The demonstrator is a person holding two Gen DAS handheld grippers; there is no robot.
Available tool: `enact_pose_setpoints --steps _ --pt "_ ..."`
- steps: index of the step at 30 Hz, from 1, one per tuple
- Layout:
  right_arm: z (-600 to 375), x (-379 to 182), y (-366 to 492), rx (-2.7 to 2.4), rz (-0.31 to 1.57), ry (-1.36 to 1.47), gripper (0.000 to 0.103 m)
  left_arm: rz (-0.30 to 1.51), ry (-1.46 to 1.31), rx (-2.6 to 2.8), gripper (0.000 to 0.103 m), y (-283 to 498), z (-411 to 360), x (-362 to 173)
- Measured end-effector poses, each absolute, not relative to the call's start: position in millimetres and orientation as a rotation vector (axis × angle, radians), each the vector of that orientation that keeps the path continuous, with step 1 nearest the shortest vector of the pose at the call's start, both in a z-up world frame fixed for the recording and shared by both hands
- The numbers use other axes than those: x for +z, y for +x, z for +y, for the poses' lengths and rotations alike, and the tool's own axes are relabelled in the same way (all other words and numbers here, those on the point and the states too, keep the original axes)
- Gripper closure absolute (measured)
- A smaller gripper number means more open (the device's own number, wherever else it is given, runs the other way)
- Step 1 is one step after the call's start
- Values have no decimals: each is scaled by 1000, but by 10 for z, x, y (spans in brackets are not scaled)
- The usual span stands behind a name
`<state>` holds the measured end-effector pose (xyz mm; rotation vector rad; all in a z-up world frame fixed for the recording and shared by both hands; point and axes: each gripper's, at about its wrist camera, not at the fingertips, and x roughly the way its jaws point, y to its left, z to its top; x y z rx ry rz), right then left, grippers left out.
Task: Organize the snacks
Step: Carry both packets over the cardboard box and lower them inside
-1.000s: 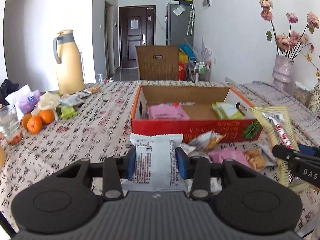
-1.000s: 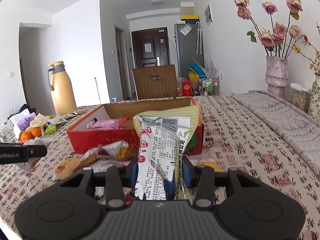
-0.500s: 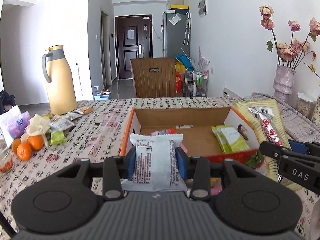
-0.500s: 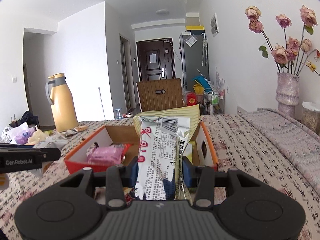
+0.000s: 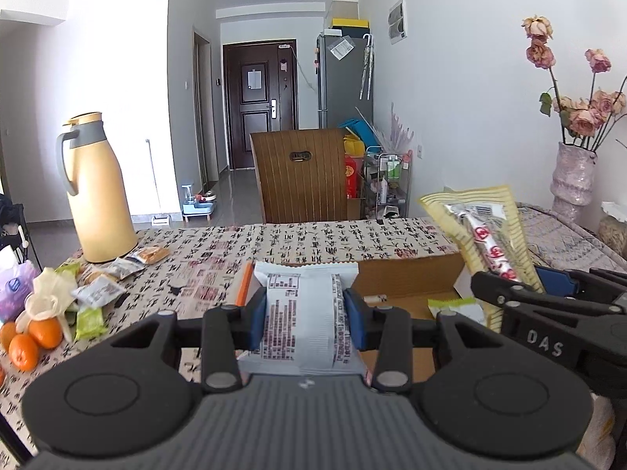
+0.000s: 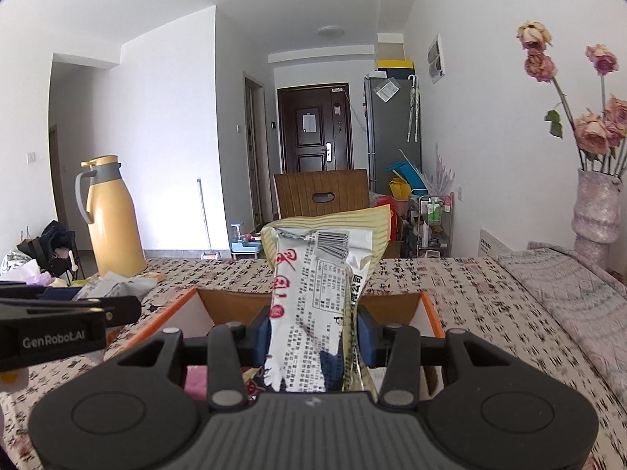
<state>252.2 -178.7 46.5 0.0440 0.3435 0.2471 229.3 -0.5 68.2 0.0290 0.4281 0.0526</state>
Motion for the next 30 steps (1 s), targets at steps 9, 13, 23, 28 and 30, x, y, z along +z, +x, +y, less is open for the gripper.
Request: enact_pose_setpoints --steps 9,13,23,28,30 --pt "-1663 232 3025 252 421 33 61 464 -13 65 62 2705 75 449" --pt "-1684 67 3148 252 469 49 61 503 -24 66 62 2823 138 288" --pt "-1662 -113 3208 248 533 41 60 547 -18 64 61 2875 160 117" --pt "-1695 -93 3184 228 524 45 45 531 -27 79 41 2844 188 147" --pt "-1737 -73 3166 219 515 61 34 519 -29 90 25 2822 197 166"
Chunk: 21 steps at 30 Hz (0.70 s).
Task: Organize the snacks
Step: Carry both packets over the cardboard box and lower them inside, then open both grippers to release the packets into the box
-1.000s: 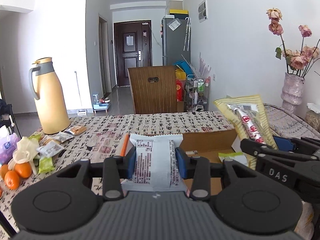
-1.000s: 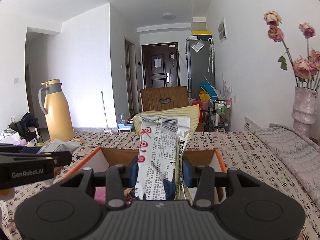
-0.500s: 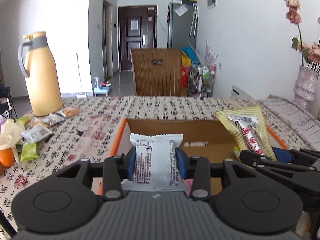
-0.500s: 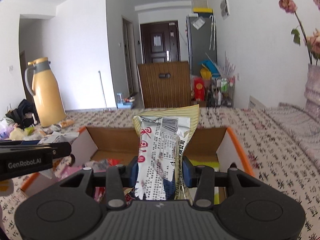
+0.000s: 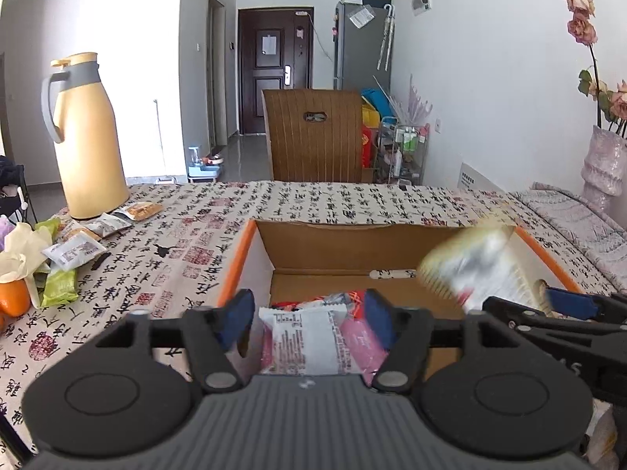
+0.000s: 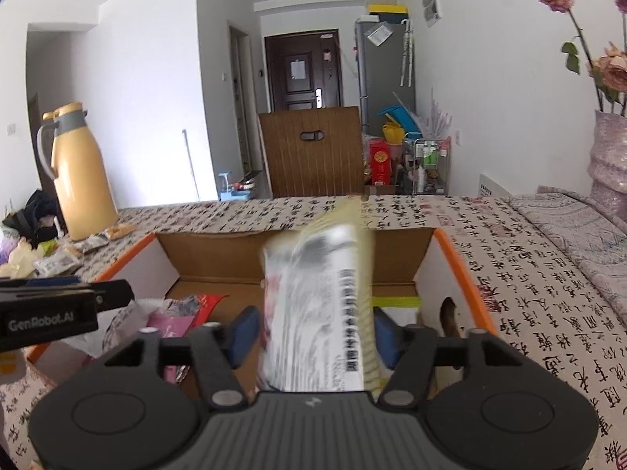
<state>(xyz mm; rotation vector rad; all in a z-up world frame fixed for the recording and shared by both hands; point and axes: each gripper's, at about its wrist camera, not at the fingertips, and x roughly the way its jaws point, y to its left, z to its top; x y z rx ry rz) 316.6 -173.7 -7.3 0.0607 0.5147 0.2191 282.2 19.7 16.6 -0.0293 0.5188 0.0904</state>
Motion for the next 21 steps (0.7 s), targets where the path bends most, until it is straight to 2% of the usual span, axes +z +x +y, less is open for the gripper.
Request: enact_pose_setpoints --steps 1,2,3,5,21 --pt "-1755 -64 3157 215 511 66 24 511 -32 98 18 2810 199 180" --pt "-1770 -57 3149 208 506 69 15 502 -36 103 17 2789 203 197" --pt "-1789 -50 3140 200 502 76 11 494 -39 105 16 2773 210 213" --pt "-1823 -38 3138 189 495 92 0 484 -48 112 1 2757 227 238" --pt "-1842 46 3034 185 465 89 0 447 -61 119 0 2648 238 341"
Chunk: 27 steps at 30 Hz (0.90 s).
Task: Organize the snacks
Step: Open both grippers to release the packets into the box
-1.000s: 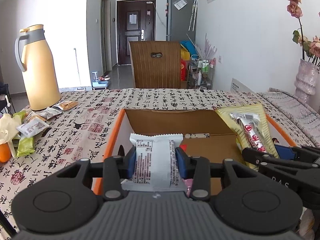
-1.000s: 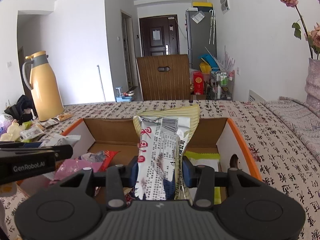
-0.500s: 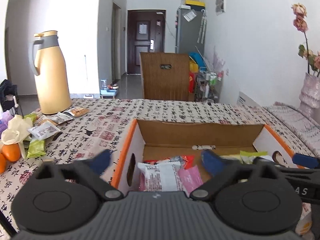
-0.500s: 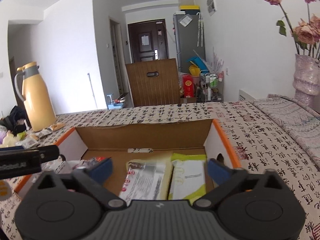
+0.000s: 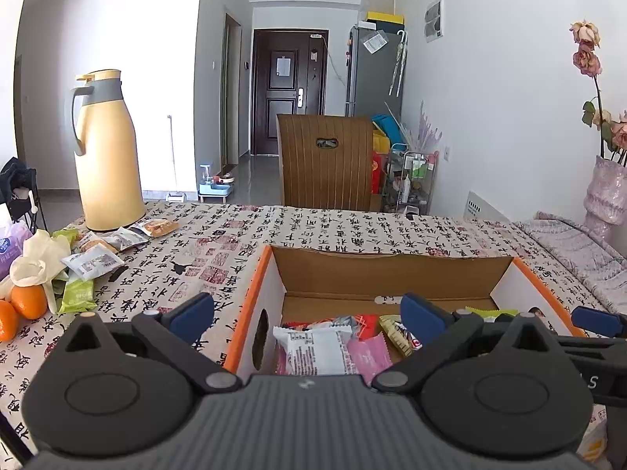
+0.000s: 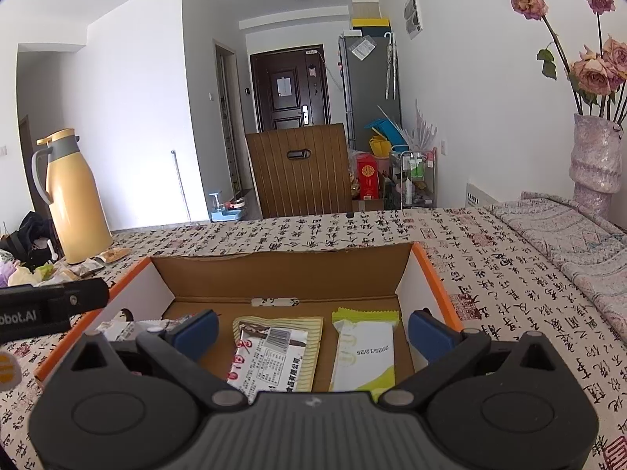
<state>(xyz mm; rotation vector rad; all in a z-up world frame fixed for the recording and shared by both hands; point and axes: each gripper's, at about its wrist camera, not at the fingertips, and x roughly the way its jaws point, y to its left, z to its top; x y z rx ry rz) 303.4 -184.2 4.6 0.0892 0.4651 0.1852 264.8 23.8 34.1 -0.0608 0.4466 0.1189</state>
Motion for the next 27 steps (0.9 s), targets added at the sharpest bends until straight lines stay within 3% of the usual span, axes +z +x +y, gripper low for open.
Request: enact_pose_setpoints --steps 27 --pt "-1948 371 2102 167 405 21 0 384 -57 118 0 1701 120 687"
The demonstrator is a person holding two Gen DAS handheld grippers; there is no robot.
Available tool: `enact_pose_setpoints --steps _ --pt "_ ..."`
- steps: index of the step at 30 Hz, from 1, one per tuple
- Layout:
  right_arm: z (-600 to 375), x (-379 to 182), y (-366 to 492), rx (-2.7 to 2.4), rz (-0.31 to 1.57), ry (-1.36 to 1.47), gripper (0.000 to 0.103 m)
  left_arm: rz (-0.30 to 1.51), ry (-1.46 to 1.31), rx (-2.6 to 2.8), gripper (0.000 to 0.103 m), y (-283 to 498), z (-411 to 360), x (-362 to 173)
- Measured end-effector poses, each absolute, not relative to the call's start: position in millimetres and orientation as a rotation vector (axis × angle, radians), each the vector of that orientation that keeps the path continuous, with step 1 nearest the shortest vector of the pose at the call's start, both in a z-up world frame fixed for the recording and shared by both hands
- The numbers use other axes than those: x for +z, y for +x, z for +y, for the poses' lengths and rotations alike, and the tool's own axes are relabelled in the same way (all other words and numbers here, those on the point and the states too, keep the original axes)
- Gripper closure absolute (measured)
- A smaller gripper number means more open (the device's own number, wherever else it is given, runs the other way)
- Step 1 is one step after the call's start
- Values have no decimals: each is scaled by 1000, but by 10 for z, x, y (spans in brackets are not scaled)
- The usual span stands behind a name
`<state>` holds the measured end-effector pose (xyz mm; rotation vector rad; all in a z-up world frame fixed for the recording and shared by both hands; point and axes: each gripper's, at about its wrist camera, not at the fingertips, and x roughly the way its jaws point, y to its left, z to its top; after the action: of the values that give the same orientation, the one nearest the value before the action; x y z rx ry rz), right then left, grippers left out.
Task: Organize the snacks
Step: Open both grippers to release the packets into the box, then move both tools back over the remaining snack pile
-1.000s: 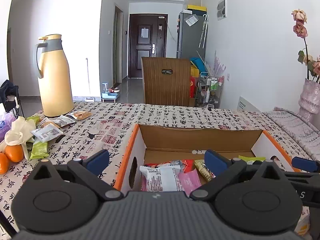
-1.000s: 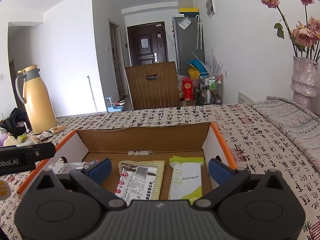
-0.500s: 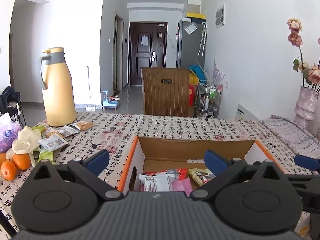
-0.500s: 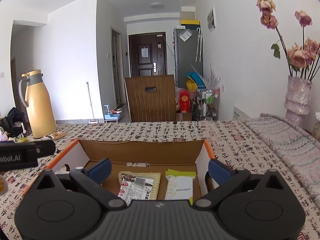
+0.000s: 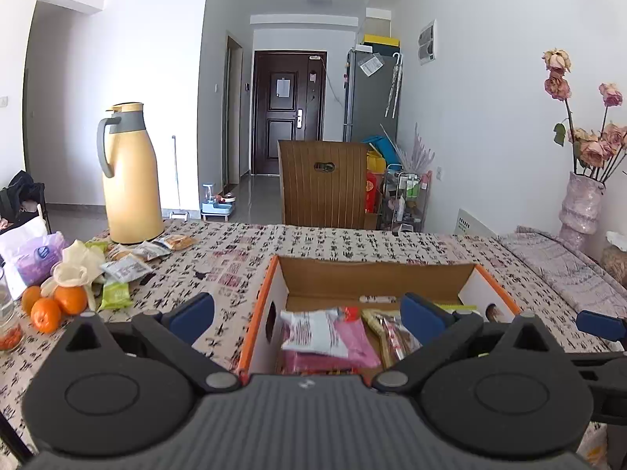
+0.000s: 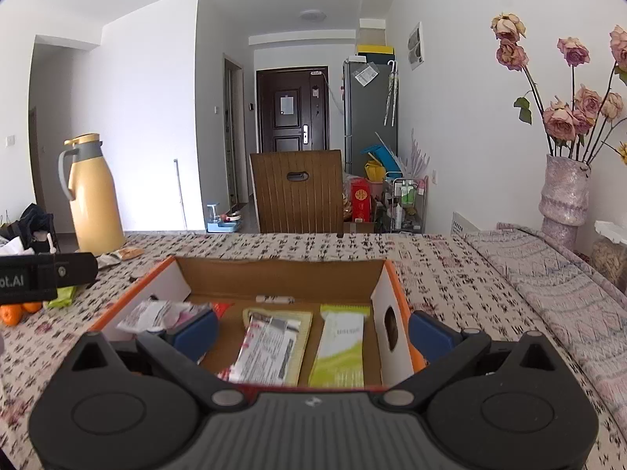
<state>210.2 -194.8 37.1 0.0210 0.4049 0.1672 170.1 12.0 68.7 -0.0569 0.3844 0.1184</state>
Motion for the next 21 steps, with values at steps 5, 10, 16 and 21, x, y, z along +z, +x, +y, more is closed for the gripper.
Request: enact_pose_setpoints --steps 5,10,16,21 --pt "-1966 309 1864 187 426 30 0 398 -60 126 0 1492 148 631" --pt "-1980 243 1650 199 437 31 0 414 -61 132 0 1319 190 561" --pt "-1991 157 1422 206 450 25 0 435 -59 128 0 1160 232 454" --pt "-2022 78 1283 207 470 16 0 454 -45 103 0 1034 265 334"
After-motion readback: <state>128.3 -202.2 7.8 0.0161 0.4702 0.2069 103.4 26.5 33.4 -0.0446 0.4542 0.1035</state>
